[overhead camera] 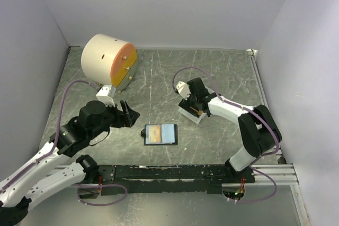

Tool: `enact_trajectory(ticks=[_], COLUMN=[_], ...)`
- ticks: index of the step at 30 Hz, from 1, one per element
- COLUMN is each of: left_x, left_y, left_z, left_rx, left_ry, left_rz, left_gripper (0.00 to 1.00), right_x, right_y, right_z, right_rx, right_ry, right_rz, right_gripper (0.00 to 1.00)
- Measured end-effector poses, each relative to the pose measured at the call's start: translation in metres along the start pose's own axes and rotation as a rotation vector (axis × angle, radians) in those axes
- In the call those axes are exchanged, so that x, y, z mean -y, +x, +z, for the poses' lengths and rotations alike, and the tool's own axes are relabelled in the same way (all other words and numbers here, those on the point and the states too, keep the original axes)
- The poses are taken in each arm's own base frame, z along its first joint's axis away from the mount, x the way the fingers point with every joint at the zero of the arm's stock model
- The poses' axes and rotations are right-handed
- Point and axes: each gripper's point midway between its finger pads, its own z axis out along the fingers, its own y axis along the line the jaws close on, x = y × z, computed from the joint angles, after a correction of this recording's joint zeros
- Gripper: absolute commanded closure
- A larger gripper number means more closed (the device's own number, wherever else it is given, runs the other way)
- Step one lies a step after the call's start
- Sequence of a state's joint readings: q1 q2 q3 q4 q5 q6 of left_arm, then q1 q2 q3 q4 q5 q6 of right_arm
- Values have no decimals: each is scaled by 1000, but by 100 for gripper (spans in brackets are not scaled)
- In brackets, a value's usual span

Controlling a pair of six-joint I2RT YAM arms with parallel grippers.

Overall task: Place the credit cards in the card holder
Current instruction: Pick up the credit card from the storage box.

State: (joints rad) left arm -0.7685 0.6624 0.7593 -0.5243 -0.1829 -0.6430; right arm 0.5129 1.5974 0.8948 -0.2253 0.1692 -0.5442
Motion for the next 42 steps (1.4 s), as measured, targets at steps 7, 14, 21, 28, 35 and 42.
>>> enact_trajectory(ticks=[7,14,21,28,35,42], left_x=[0,-2,-2,-3,-3,-3], left_y=[-3,-4,-6,-6,-8,-9], left_z=[-3,-3,-5,-5,-6,-7], left_rx=[15,20,31,34,41,46], left_ry=[3,-7,-7,-8,-10,-9], left_rz=[-3,-2,-5,-5,-6,-7], left_gripper=[9,9,9,8,8,8], right_x=[-1,7,22,39,50,58], right_y=[-1,0,3,1,-3,-7], right_z=[3,9,9,4,1,-2], right_rx=[4,-15,-45,-50,-42,-33], right_ry=[14,106,209,315,375,421], right_rz=[-27,-60,-77,-93,-101,-105], right_gripper=[19,25,41,45,40,34])
